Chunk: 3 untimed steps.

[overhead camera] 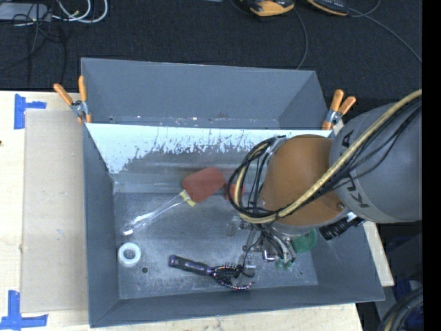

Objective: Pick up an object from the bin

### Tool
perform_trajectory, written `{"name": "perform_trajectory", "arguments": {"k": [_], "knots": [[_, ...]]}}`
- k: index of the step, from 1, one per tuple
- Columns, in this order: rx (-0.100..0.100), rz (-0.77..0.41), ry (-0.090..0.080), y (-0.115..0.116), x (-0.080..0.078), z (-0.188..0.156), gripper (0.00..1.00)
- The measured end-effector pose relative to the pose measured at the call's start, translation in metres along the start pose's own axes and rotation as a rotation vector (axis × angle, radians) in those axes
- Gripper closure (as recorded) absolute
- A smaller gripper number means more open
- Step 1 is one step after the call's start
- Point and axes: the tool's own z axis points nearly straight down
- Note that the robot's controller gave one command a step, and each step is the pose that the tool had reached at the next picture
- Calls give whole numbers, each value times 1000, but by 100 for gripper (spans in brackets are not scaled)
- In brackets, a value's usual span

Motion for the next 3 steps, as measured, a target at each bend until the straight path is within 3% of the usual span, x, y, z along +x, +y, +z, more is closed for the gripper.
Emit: {"name": "perform_trajectory", "arguments": {"k": [1,2,3], "knots": [[-1,23,-1,2,5,75,0],[0,30,3,3,3,80,100],[0,31,3,3,3,80,100]]}}
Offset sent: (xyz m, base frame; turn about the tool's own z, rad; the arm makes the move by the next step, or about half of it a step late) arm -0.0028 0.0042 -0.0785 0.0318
